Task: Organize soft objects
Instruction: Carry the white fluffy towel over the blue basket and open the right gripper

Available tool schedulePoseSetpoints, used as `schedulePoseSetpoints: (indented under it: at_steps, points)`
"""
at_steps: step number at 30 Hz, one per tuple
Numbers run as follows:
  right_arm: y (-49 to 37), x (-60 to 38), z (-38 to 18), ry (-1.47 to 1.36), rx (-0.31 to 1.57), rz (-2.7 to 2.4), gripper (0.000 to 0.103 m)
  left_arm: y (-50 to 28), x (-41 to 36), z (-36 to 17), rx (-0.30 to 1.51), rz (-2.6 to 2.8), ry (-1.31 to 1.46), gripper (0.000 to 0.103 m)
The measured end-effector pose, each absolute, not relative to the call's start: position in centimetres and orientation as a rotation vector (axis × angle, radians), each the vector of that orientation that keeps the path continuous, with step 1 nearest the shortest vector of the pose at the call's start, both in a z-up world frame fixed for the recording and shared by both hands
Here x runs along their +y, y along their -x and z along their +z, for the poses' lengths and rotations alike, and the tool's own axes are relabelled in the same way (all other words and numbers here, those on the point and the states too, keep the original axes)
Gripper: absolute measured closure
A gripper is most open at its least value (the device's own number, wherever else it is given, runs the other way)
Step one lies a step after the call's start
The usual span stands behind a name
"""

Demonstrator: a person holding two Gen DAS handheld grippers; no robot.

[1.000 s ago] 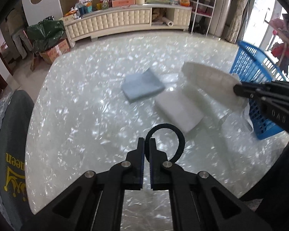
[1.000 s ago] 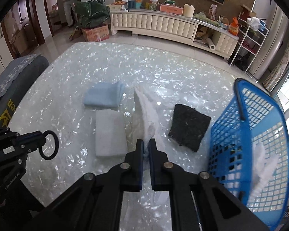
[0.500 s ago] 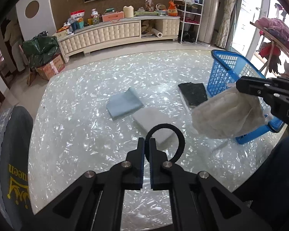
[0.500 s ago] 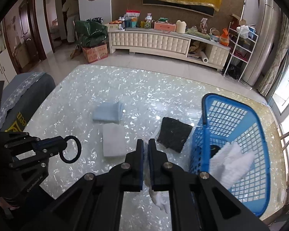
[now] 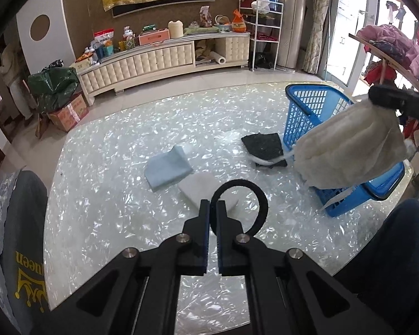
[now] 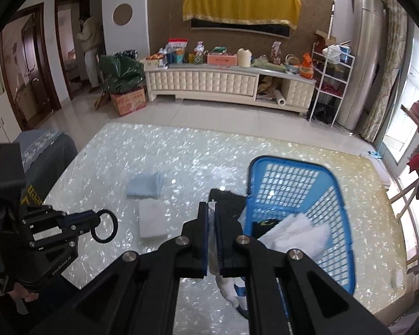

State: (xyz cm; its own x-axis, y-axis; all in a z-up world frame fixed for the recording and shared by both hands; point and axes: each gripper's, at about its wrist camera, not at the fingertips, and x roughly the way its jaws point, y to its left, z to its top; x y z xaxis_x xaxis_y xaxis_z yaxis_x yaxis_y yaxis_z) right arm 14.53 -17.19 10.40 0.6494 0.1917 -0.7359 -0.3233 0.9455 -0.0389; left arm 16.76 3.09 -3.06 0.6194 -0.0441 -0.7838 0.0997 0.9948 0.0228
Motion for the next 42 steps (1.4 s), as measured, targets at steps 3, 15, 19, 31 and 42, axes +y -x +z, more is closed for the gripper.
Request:
schedulePoseSetpoints:
  at_steps: [3,15,19,31,42]
  points:
    - [-14.6,-18.1,11.1,0.160,0.794,0.277,0.099,-16.9,2.9,-2.9,0.895,-0.089,-0.069,0.100]
    - [-14.8,-21.8,11.5,0.151,0.766,0.166,0.099,-17.7,1.1,-3.0,0.900,-0.128,-0.091,0.100]
    - [-15.3,-23.5,9.8,0.147,0.815,0.117,0.099,-18.1,0.7,-3.3,0.912,-0.138,-0.094,0.100]
    - [-16.5,-27.3,4.2,0.131,1.000,0.025,0.099,-19.2,-0.3,-5.0,0.958,-0.157,-0.100,0.100]
    - [-17.3,-27.6,2.0,0.165,1.096,0.029,0.099,-20.1,-0.5,-6.3,0.996,-0.164,-0.095,0.100]
